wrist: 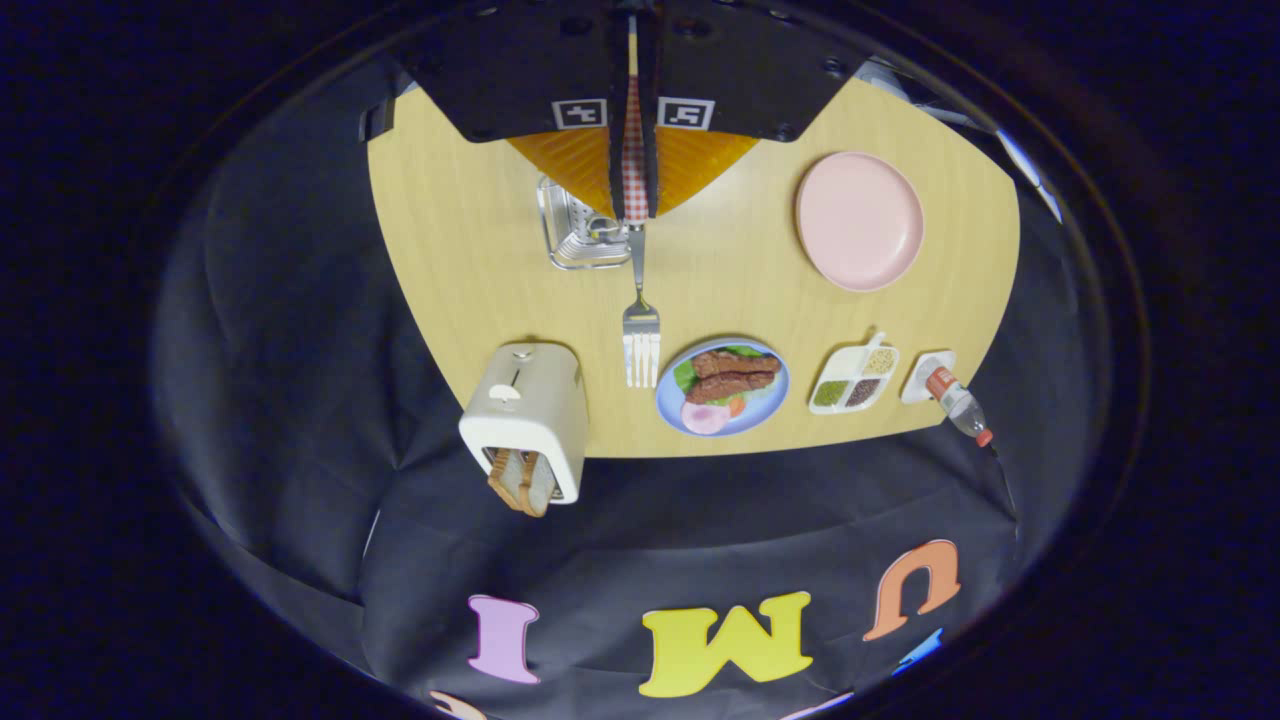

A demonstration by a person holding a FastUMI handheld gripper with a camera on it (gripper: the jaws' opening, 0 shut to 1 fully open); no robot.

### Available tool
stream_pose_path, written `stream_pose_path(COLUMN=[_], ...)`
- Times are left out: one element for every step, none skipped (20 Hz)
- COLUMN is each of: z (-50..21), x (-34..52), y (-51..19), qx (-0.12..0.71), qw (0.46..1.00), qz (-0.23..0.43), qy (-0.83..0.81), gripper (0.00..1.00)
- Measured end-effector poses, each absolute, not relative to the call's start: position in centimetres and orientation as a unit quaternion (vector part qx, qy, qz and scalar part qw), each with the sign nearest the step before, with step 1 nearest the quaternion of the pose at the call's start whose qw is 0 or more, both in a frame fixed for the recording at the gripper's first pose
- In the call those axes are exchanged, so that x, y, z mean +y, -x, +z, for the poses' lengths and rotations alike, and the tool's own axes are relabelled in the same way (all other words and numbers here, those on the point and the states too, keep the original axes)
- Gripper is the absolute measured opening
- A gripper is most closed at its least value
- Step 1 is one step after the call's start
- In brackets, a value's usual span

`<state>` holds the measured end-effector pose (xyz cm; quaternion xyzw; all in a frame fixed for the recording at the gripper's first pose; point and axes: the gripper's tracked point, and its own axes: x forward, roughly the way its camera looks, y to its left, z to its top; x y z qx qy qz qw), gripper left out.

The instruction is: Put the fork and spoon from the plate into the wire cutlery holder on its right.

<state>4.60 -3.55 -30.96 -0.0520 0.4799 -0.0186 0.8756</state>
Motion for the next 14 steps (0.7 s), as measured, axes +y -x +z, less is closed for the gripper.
stream_pose_path(z=[-31.2, -31.3, -31.6, -31.7, -31.7, -31.7, -31.7, -31.7, -31.6, -31.7, -31.7, -31.8, -31.9, -32.0], x=[-4.0, -4.6, -5.3, -6.1, -6.6, -7.1, -7.5, -7.8, -7.7, -7.5, -7.6, -7.9, -7.9, -7.8], y=[-4.2, -3.7, -3.5, -3.4, -3.3, -3.0, -3.1, -2.8, -2.3, -2.1, -1.9, -1.7, -1.5, -1.4], qx=[0.5, 0.515, 0.529, 0.539, 0.547, 0.555, 0.563, 0.575, 0.59, 0.601, 0.613, 0.624, 0.635, 0.645], qw=[0.864, 0.856, 0.847, 0.84, 0.835, 0.828, 0.823, 0.814, 0.804, 0.797, 0.789, 0.779, 0.771, 0.763], qz=[-0.015, -0.016, -0.018, -0.021, -0.021, -0.02, -0.019, -0.014, -0.006, 0.002, 0.006, 0.004, 0.003, 0.005], qy=[0.049, 0.047, 0.052, 0.057, 0.062, 0.068, 0.075, 0.078, 0.07, 0.059, 0.053, 0.051, 0.046, 0.04], gripper=[0.04, 0.03, 0.03, 0.04, 0.04, 0.03, 0.04, 0.04, 0.04, 0.06, 0.05, 0.06, 0.06, 0.06])
